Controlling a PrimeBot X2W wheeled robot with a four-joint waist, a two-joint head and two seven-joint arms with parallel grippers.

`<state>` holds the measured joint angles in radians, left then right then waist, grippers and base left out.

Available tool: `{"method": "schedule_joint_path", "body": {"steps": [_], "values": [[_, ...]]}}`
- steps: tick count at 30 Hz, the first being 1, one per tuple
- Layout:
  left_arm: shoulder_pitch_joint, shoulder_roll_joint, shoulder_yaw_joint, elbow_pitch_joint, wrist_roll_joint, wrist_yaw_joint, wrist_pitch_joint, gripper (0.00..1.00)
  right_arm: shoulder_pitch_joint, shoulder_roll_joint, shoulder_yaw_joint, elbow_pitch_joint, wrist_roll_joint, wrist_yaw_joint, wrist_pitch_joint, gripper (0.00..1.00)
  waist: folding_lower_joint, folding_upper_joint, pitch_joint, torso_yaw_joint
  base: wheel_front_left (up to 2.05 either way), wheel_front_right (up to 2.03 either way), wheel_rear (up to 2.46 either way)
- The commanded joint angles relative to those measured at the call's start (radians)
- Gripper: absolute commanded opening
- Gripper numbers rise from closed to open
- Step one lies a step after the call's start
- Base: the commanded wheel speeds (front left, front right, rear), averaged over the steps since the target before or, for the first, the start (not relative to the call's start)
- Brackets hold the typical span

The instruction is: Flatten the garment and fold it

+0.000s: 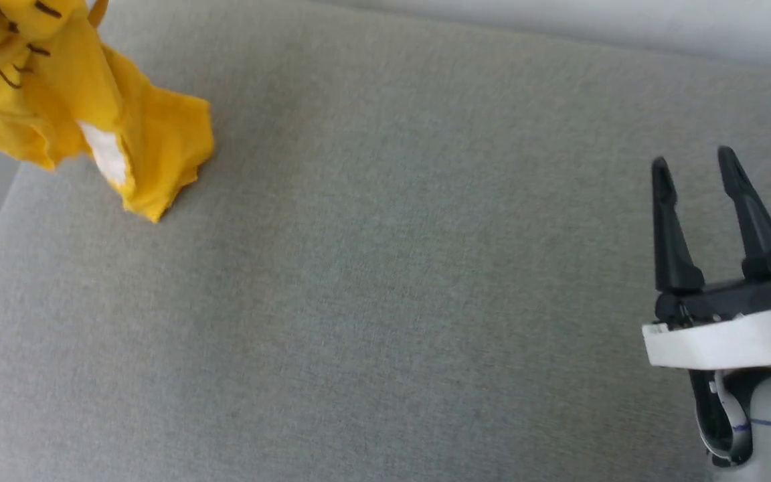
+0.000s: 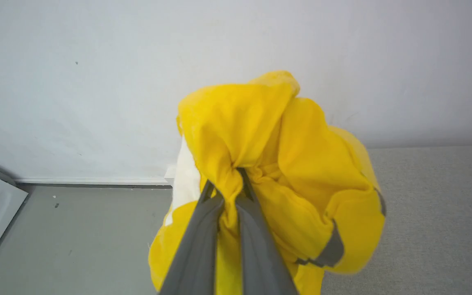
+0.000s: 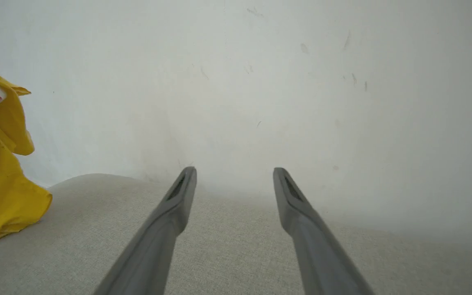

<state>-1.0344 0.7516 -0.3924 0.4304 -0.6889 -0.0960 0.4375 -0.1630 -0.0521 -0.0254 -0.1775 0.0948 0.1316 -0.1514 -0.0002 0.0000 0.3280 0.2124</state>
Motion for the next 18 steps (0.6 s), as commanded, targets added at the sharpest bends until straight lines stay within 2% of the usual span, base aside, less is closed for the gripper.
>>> {"method": "schedule_joint_path", "body": {"steps": [1,6,11,15,18], "values": [[-0.018,0.003,0.003,-0.016,-0.007,0.003,0.004,0.00,0.013,0.002,-0.008,0.005,0.009,-0.001,-0.009,1.00,0.0002,0.0000,-0.113,-0.070,0.00,0.00,0.00],[-0.037,-0.030,0.018,-0.105,-0.056,0.020,0.039,0.00,0.058,0.002,-0.062,0.023,0.034,-0.001,-0.029,1.00,0.0002,0.0000,-0.176,-0.110,0.00,0.00,0.00],[-0.056,-0.079,-0.010,-0.209,-0.078,0.021,0.079,0.00,0.097,0.002,-0.121,0.034,0.051,-0.001,-0.042,1.00,0.0002,0.0000,-0.225,-0.141,0.00,0.00,0.00],[-0.069,-0.143,-0.046,-0.294,-0.104,0.023,0.115,0.00,0.118,0.002,-0.160,0.035,0.059,-0.001,-0.049,1.00,0.0002,0.0000,-0.255,-0.160,0.00,0.00,0.00],[-0.074,-0.205,-0.075,-0.363,-0.119,0.044,0.134,0.00,0.123,0.002,-0.185,0.033,0.065,-0.001,-0.053,1.00,0.0002,0.0000,-0.268,-0.176,0.00,0.00,0.00]]}}
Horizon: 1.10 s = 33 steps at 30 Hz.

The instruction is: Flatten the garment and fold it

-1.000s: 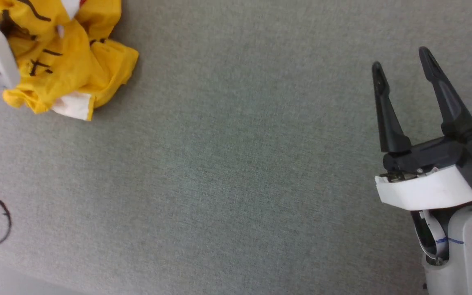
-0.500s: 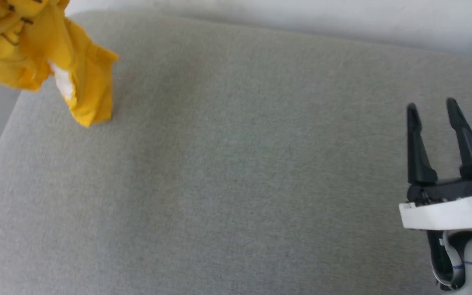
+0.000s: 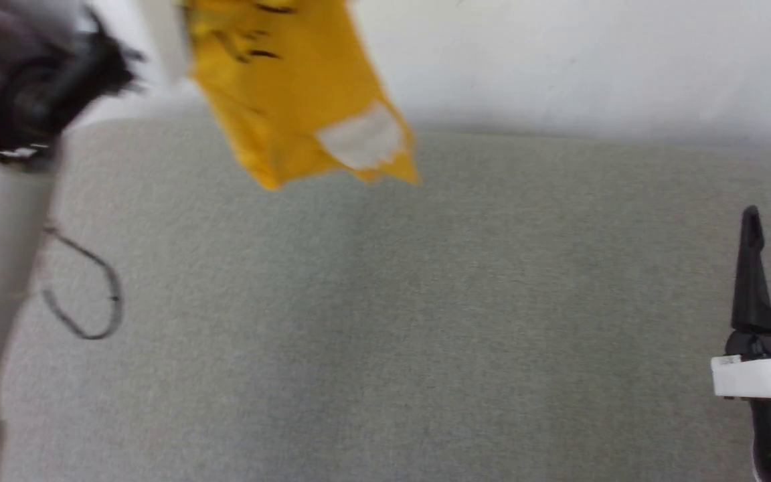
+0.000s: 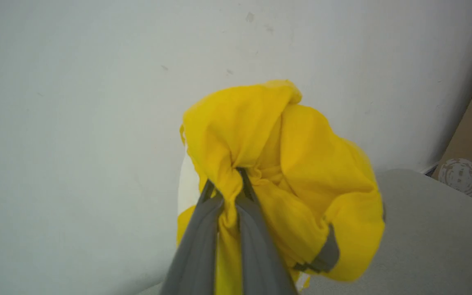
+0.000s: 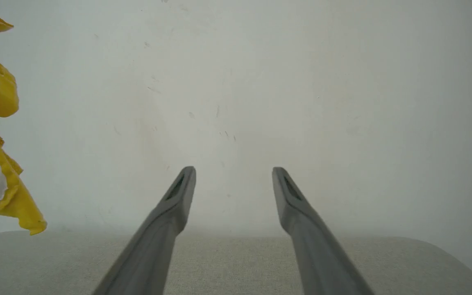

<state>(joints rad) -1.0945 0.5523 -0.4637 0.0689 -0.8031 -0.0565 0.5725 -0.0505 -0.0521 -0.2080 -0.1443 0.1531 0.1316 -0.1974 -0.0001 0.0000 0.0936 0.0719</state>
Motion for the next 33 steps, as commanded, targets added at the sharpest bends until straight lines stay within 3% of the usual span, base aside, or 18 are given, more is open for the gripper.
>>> {"method": "schedule_joint_path", "body": {"steps": [1,9,17,22,27,33], "values": [[-0.014,-0.029,-0.013,-0.024,-0.009,0.017,0.004,0.00,0.010,0.002,-0.010,-0.001,0.009,-0.001,-0.008,1.00,0.0001,0.0000,-0.036,-0.041,0.00,0.00,0.00],[0.017,-0.203,-0.125,-0.163,-0.020,0.093,0.037,0.00,0.003,0.002,-0.062,-0.030,0.017,-0.001,-0.008,1.00,0.0001,0.0000,-0.028,-0.103,0.00,0.00,0.00],[0.186,-0.293,-0.229,-0.208,-0.004,0.164,-0.009,0.00,0.000,0.002,-0.106,-0.050,0.033,-0.001,-0.009,1.00,0.0001,0.0000,0.023,-0.153,0.00,0.00,0.00],[0.339,-0.287,-0.257,-0.090,0.018,0.177,-0.118,0.00,-0.021,0.002,-0.083,-0.042,0.047,-0.001,-0.016,1.00,0.0001,0.0000,0.068,-0.188,0.00,0.00,0.00],[0.446,-0.256,-0.301,0.125,0.066,0.153,-0.219,0.00,-0.034,0.002,-0.063,-0.028,0.051,-0.001,-0.021,1.00,0.0001,0.0000,0.105,-0.205,0.00,0.00,0.00],[0.478,-0.292,-0.312,0.328,0.057,0.130,-0.282,0.00,-0.043,0.002,-0.051,-0.028,0.045,-0.001,-0.016,1.00,0.0001,0.0000,0.139,-0.197,0.00,0.00,0.00]]}}
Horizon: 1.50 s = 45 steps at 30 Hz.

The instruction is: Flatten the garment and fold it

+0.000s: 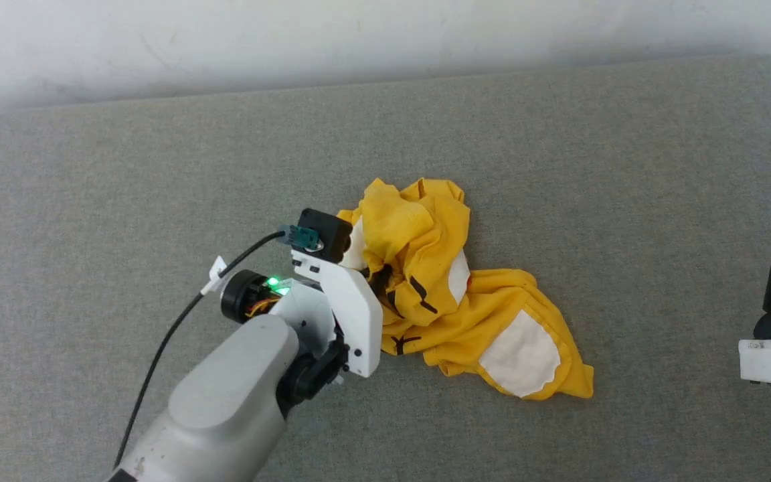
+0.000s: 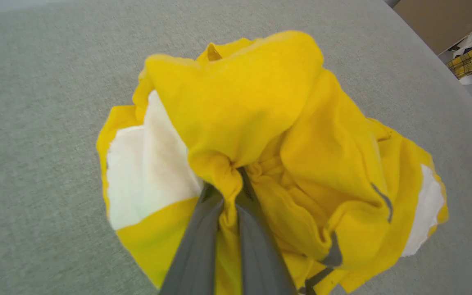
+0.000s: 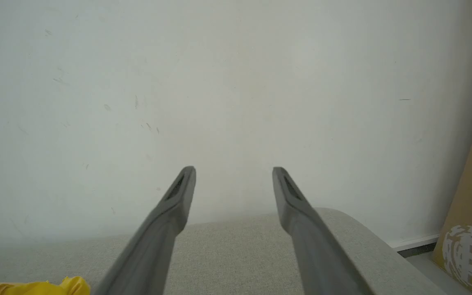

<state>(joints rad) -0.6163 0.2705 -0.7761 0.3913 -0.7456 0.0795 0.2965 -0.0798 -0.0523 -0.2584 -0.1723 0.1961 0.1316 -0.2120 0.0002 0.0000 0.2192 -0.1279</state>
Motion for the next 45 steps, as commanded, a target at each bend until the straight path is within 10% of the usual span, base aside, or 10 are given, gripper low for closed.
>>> {"method": "schedule_joint_path", "body": {"steps": [1,2,3,9,16,27,35,45], "values": [[-0.006,-0.021,0.000,0.023,-0.002,-0.014,-0.017,0.15,-0.015,0.002,-0.003,-0.002,0.000,-0.001,0.000,1.00,-0.0002,0.0000,0.016,0.008,0.00,0.00,0.00],[-0.013,-0.033,0.003,0.038,-0.006,-0.020,-0.029,0.46,-0.016,0.002,-0.005,-0.004,-0.003,-0.001,0.003,1.00,-0.0002,0.0000,0.018,0.016,0.00,0.00,0.00],[-0.022,-0.045,0.007,0.050,-0.009,-0.025,-0.043,1.00,-0.017,0.002,-0.005,-0.005,-0.006,-0.001,0.005,1.00,-0.0002,0.0000,0.017,0.024,0.00,0.00,0.00],[-0.059,-0.074,0.063,0.044,-0.017,-0.038,-0.184,1.00,-0.010,0.002,0.000,-0.008,-0.013,-0.001,0.022,1.00,-0.0002,0.0000,-0.020,0.065,0.00,0.00,0.00],[0.010,0.023,0.165,-0.126,-0.014,-0.021,-0.358,1.00,0.020,0.002,0.005,-0.007,-0.014,-0.001,0.038,1.00,-0.0002,0.0000,-0.068,0.089,0.00,0.00,0.00],[0.478,0.252,0.412,-0.540,0.127,0.218,-0.556,1.00,0.106,0.002,0.022,0.049,0.015,-0.001,0.040,1.00,-0.0002,0.0000,-0.107,0.104,0.00,0.00,0.00],[0.788,0.161,0.515,-0.682,0.326,0.272,-0.558,1.00,0.138,0.002,0.053,0.079,0.022,-0.001,0.040,1.00,-0.0002,0.0000,-0.117,0.113,0.00,0.00,0.00],[0.822,0.039,0.554,-0.655,0.430,0.177,-0.558,1.00,0.090,0.002,0.070,0.089,-0.013,-0.001,0.206,1.00,-0.0002,0.0000,-0.088,0.149,0.00,0.00,0.00]]}}
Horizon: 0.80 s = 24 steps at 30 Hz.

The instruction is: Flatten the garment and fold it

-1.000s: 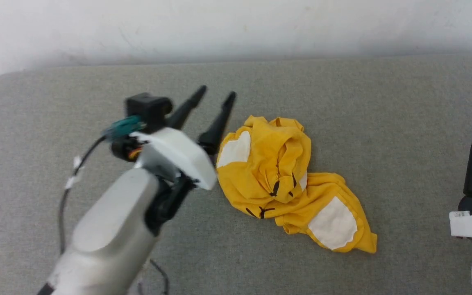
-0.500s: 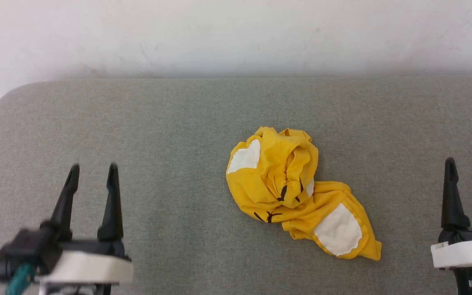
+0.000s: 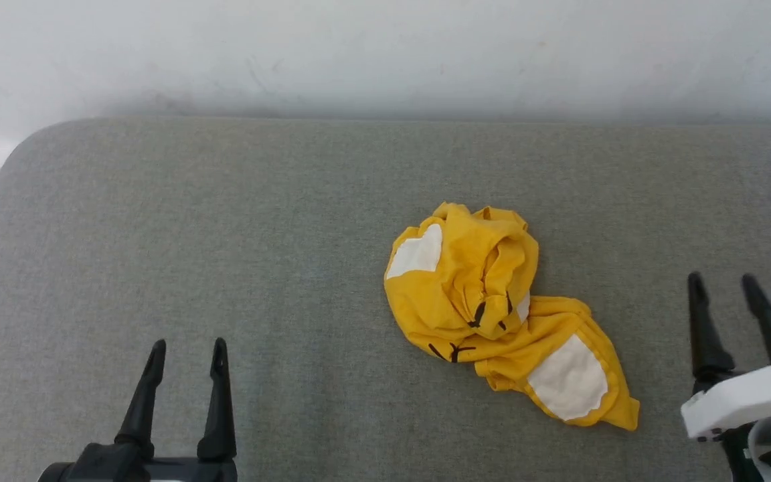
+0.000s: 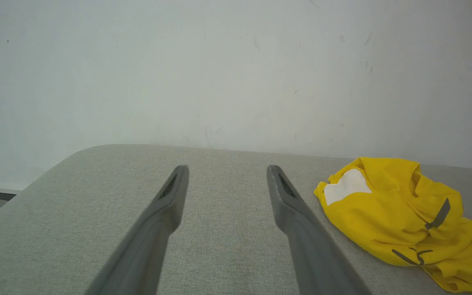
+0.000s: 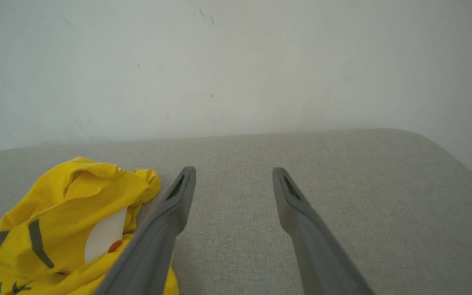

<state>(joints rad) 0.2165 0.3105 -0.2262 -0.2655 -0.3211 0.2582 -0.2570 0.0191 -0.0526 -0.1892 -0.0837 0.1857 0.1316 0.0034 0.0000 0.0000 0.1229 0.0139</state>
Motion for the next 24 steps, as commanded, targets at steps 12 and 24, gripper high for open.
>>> {"method": "schedule_joint_path", "body": {"steps": [12,24], "values": [[-0.055,-0.093,0.036,0.055,0.057,-0.107,-0.005,1.00,-0.010,0.002,0.120,0.118,-0.095,-0.001,0.350,1.00,0.0000,0.0000,0.083,0.060,0.00,0.00,0.00],[-0.057,-0.150,0.072,0.106,0.093,-0.173,-0.005,1.00,-0.041,-0.006,0.159,0.134,-0.111,-0.001,0.363,0.00,0.0000,0.0000,0.064,0.056,0.00,0.00,0.00]]}}
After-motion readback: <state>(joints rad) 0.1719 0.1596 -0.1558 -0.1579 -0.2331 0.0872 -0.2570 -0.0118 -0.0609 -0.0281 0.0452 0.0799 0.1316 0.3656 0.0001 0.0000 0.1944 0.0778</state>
